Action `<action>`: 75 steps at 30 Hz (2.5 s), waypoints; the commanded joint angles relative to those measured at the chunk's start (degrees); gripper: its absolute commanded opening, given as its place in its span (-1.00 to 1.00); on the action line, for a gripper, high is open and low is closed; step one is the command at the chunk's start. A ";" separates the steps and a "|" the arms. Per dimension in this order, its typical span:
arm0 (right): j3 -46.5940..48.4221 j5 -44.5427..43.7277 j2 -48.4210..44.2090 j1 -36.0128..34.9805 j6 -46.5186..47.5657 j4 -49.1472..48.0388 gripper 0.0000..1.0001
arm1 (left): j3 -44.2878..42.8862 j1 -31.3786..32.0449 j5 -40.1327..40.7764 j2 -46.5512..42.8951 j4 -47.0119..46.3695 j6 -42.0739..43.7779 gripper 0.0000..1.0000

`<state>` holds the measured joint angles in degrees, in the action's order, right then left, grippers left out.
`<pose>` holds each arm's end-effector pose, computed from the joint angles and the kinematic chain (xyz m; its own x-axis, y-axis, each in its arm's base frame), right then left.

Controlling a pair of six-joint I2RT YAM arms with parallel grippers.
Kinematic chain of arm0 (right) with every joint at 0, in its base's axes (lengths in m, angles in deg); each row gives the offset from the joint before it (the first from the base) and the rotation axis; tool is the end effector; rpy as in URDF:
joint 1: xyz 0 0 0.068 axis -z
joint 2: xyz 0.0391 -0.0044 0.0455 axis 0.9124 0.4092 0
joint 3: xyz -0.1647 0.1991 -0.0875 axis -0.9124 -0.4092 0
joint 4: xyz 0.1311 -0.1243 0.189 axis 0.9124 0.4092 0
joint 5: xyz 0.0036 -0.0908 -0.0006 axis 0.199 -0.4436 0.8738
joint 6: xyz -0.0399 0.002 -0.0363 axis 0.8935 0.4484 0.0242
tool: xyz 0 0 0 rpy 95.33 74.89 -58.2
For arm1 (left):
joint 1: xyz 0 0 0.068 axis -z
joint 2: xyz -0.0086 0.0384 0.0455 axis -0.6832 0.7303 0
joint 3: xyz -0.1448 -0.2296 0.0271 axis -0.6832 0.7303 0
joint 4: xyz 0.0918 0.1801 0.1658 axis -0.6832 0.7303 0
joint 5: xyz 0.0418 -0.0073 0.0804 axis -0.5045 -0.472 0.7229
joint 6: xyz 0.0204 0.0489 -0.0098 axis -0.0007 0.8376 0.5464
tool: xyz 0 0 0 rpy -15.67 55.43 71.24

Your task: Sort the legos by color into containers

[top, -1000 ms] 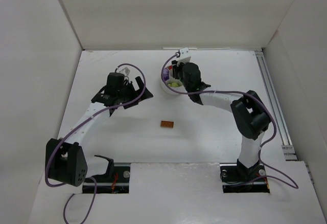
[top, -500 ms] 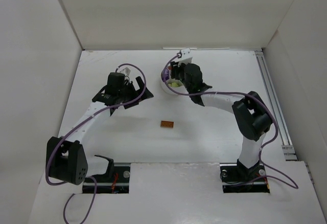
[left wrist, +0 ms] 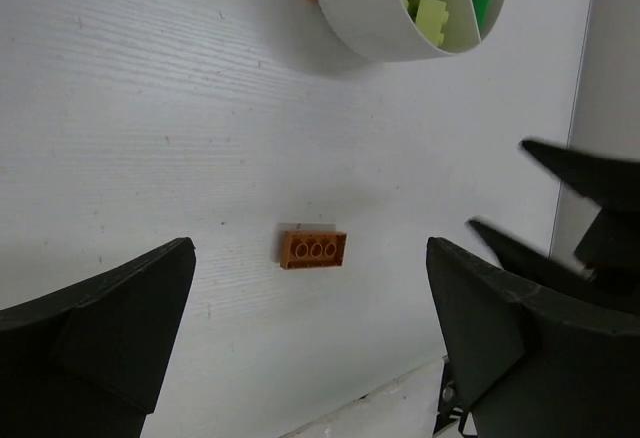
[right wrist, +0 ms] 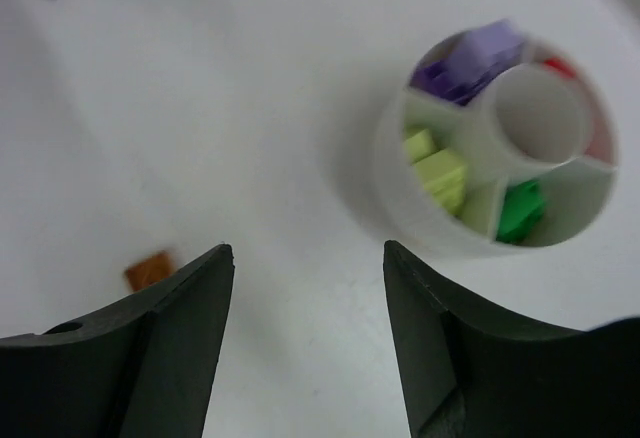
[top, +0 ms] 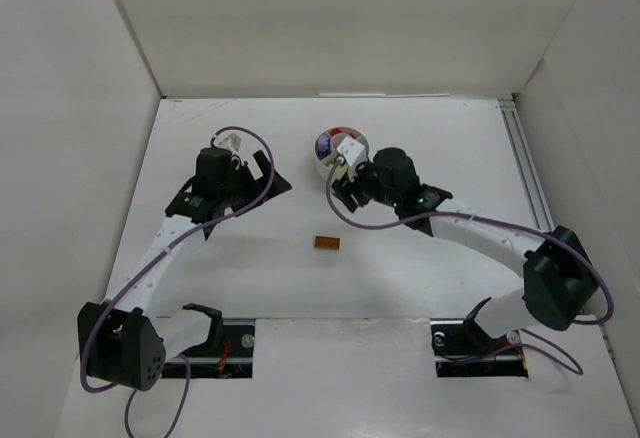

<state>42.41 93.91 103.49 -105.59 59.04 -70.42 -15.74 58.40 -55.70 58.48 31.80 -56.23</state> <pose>0.2604 0.2220 0.2842 -0.0655 -0.3873 -0.9196 -0.7628 0.6135 -0.2041 0.2388 -0.0766 0.2890 -0.6986 -0.3946 -0.5968 0.1137 0.7623 -0.6371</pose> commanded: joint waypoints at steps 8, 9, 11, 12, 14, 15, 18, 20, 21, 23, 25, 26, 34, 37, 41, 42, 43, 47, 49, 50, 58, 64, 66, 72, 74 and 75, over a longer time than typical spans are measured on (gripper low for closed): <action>-3.16 -0.88 4.80 -12.90 2.99 16.49 0.37 | 2.74 -1.16 1.26 -7.23 1.96 0.24 1.00; -2.37 -0.88 5.76 -13.60 2.99 16.50 0.37 | 3.26 -1.16 1.26 -8.10 1.96 0.24 1.00; -1.31 -2.36 8.49 -14.22 2.99 16.50 0.37 | 3.88 -1.16 1.26 -9.51 1.96 -0.47 1.00; -0.70 -3.33 9.37 -14.22 2.99 16.50 0.37 | 3.88 -1.16 1.26 -9.51 1.96 -0.47 1.00; 0.10 -4.56 11.74 -14.22 2.99 17.03 0.37 | 4.41 -1.16 1.26 -11.00 2.66 -0.47 1.00; 0.79 -6.05 12.36 -14.22 2.99 17.03 0.37 | 4.41 -1.16 1.26 -11.01 2.66 -0.47 1.00; 2.03 -6.93 15.08 -14.22 2.99 17.03 0.40 | 4.41 -1.16 1.26 -11.54 3.19 -0.47 1.00; 2.55 -7.64 16.40 -14.83 2.99 17.03 0.34 | 4.41 -1.16 1.26 -11.54 3.89 -0.47 1.00; 2.56 -7.64 16.41 -14.83 2.99 17.03 0.12 | 4.41 -1.16 1.26 -11.54 3.89 -0.47 1.00; 1.95 -9.39 16.41 -15.44 2.46 17.03 -0.07 | 4.41 -1.16 1.26 -11.54 4.42 -0.47 1.00; 1.33 -9.40 15.27 -15.45 1.94 16.50 -0.22 | 4.41 -1.16 1.26 -11.54 4.42 -0.47 1.00; 1.33 -9.40 14.48 -15.45 1.94 15.72 -0.29 | 4.41 -1.16 1.26 -11.54 4.42 -0.47 1.00; 0.62 -9.49 14.56 -15.45 1.41 14.65 -0.55 | 3.88 -1.16 0.73 -12.06 4.42 0.06 1.00; 1.15 -10.02 12.11 -15.45 0.88 13.08 -0.55 | 3.88 -1.16 0.73 -12.06 4.42 0.06 1.00; 1.85 -10.02 5.79 -13.17 0.88 9.74 -0.57 | 4.40 -1.16 0.73 -13.29 3.89 -0.47 1.00; 2.73 -8.97 4.99 -12.03 0.88 9.73 -0.57 | 4.41 -1.16 0.73 -13.29 3.89 -0.47 1.00; 3.34 -6.70 4.37 -10.63 0.88 8.69 -0.57 | 4.41 -1.16 0.73 -13.29 3.37 -0.47 1.00; 7.73 -3.25 3.84 -2.81 0.88 6.57 -0.57 | 4.41 -1.16 0.20 -13.29 2.23 -0.47 1.00; 11.60 -5.18 6.21 -1.22 0.88 6.04 -0.57 | 4.41 -1.16 0.20 -12.77 1.70 -0.47 1.00; 12.74 -5.70 7.00 -0.43 0.88 6.04 -0.57 | 4.41 -1.16 0.20 -12.77 1.70 -0.47 1.00; 20.83 -0.61 13.85 6.69 0.88 2.53 -0.55 | 0.20 -1.16 2.14 -8.73 -1.46 0.15 1.00; 23.65 0.34 18.61 8.45 1.41 2.00 -0.55 | -3.23 -1.16 3.18 -4.59 -2.08 1.99 1.00; 25.14 1.15 20.35 8.46 0.80 1.48 -0.52 | -3.76 -1.16 3.19 -3.02 -2.61 2.52 1.00; 26.28 1.84 23.00 10.12 0.18 0.94 -0.47 | -4.38 -1.69 3.19 -1.87 -2.61 3.05 1.00; 26.29 2.46 23.97 10.13 -0.44 0.94 -0.45 | -4.38 -1.69 3.19 -1.87 -2.61 3.05 1.00; 26.90 2.99 24.66 10.13 -0.44 0.94 -0.45 | -4.38 -1.69 3.19 -1.87 -2.61 3.05 1.00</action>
<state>66.13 94.59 127.19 -96.04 59.53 -65.88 -17.71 57.11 -52.83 57.03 31.10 -54.31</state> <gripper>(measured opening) 0.418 0.997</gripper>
